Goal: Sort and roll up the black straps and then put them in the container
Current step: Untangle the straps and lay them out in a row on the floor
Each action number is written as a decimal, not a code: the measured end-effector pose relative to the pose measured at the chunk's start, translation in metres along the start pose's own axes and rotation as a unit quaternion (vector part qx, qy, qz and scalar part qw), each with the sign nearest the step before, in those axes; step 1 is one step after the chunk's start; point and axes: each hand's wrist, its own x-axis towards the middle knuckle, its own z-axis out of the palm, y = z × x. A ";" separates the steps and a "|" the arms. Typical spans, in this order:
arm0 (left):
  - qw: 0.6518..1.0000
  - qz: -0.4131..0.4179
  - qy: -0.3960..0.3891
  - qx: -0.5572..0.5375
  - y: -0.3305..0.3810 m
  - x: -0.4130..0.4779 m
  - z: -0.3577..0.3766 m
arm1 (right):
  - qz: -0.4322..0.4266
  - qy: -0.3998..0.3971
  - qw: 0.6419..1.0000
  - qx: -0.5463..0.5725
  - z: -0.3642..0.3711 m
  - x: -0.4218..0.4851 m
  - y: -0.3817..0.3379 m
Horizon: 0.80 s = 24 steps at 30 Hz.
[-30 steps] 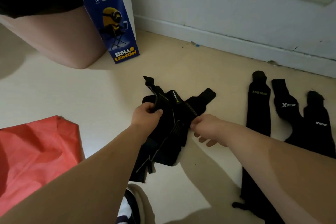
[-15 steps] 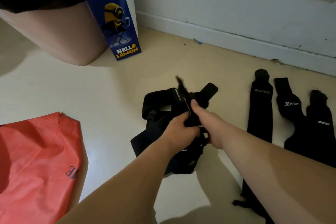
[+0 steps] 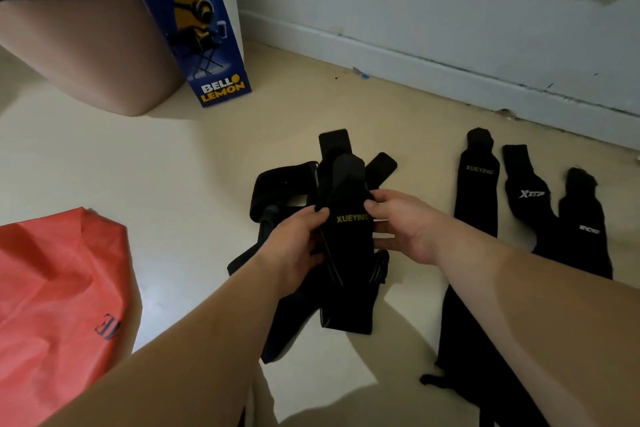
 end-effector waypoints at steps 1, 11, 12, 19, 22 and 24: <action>1.000 0.007 0.001 0.008 0.003 0.001 0.002 | -0.003 0.024 1.000 0.004 0.001 0.002 0.000; 0.997 0.031 0.066 0.029 -0.001 0.004 0.003 | -0.039 0.059 0.996 -0.056 -0.005 0.002 -0.007; 0.996 0.036 0.076 0.027 -0.002 0.005 0.004 | -0.028 0.025 0.999 -0.037 -0.005 0.002 -0.006; 0.996 0.053 0.047 0.052 -0.002 0.005 0.012 | 0.025 -0.038 0.994 0.098 -0.012 -0.003 -0.004; 0.985 0.078 0.015 0.155 -0.002 0.003 0.021 | 0.047 -0.039 0.981 0.184 -0.015 -0.006 -0.010; 0.973 0.090 0.008 0.212 -0.001 0.000 0.030 | 0.050 -0.060 0.981 0.178 -0.014 -0.010 -0.013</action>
